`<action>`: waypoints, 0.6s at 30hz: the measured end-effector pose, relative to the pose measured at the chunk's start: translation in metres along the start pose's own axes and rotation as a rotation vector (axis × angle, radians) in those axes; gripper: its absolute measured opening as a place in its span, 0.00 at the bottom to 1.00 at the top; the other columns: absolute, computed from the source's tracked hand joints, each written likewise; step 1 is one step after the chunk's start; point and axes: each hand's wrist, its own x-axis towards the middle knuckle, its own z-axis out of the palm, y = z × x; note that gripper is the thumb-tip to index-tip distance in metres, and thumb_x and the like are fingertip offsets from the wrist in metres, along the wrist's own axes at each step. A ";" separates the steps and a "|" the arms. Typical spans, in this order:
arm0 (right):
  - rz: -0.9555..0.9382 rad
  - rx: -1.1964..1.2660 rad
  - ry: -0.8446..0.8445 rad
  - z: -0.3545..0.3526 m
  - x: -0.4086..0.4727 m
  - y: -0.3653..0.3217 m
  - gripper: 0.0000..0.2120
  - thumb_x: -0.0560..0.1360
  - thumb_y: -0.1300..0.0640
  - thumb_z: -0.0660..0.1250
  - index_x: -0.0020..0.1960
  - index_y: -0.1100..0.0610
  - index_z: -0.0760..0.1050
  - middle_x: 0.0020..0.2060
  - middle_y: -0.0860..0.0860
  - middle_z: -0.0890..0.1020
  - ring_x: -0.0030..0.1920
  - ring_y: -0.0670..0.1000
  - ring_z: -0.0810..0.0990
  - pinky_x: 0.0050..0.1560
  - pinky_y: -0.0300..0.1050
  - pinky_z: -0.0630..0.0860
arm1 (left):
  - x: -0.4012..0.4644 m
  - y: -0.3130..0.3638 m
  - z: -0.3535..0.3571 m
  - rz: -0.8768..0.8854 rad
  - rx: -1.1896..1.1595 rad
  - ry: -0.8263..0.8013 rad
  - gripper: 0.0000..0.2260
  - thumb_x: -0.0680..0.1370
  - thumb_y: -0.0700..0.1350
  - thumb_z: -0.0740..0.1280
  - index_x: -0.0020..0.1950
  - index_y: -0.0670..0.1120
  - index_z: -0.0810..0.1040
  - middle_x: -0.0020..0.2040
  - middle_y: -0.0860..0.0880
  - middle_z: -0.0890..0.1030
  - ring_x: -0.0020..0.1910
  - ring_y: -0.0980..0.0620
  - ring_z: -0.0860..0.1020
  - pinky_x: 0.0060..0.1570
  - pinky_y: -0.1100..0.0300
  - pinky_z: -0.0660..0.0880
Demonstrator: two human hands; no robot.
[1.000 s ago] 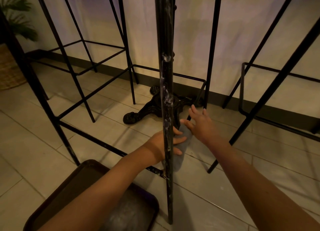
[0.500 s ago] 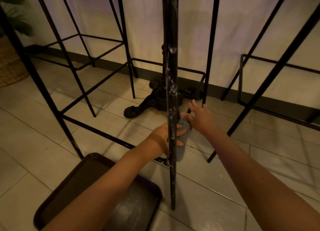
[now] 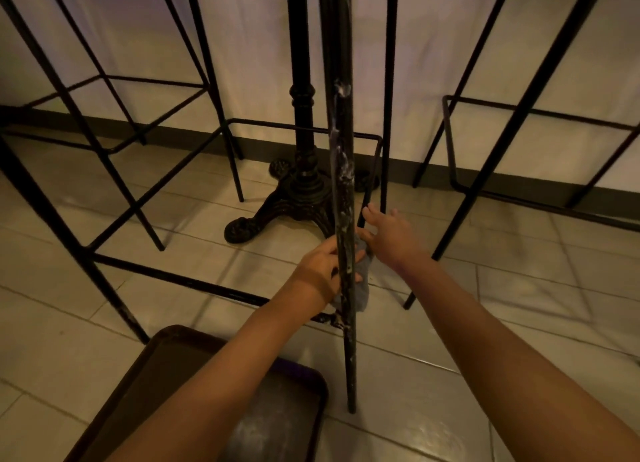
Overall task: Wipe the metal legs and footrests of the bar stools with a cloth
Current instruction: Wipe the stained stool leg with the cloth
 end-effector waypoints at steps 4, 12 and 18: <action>0.015 -0.003 0.014 -0.001 -0.004 -0.006 0.23 0.79 0.51 0.56 0.73 0.53 0.57 0.74 0.48 0.55 0.74 0.58 0.47 0.70 0.52 0.53 | -0.007 0.013 0.007 -0.210 -0.480 0.036 0.10 0.77 0.29 0.56 0.51 0.37 0.75 0.40 0.50 0.74 0.30 0.61 0.79 0.28 0.68 0.76; 0.003 -0.028 0.012 0.005 -0.005 -0.004 0.24 0.79 0.50 0.56 0.73 0.53 0.57 0.75 0.48 0.55 0.74 0.60 0.48 0.70 0.54 0.55 | -0.024 -0.001 0.000 -0.220 -0.495 0.034 0.11 0.76 0.31 0.59 0.38 0.43 0.74 0.32 0.46 0.76 0.30 0.51 0.72 0.30 0.59 0.65; -0.015 -0.033 -0.008 0.001 -0.007 -0.001 0.25 0.79 0.49 0.57 0.73 0.54 0.57 0.75 0.48 0.54 0.74 0.58 0.47 0.70 0.54 0.54 | -0.020 0.010 0.006 -0.360 -0.487 0.116 0.17 0.77 0.33 0.58 0.30 0.44 0.76 0.30 0.46 0.74 0.30 0.51 0.70 0.22 0.65 0.70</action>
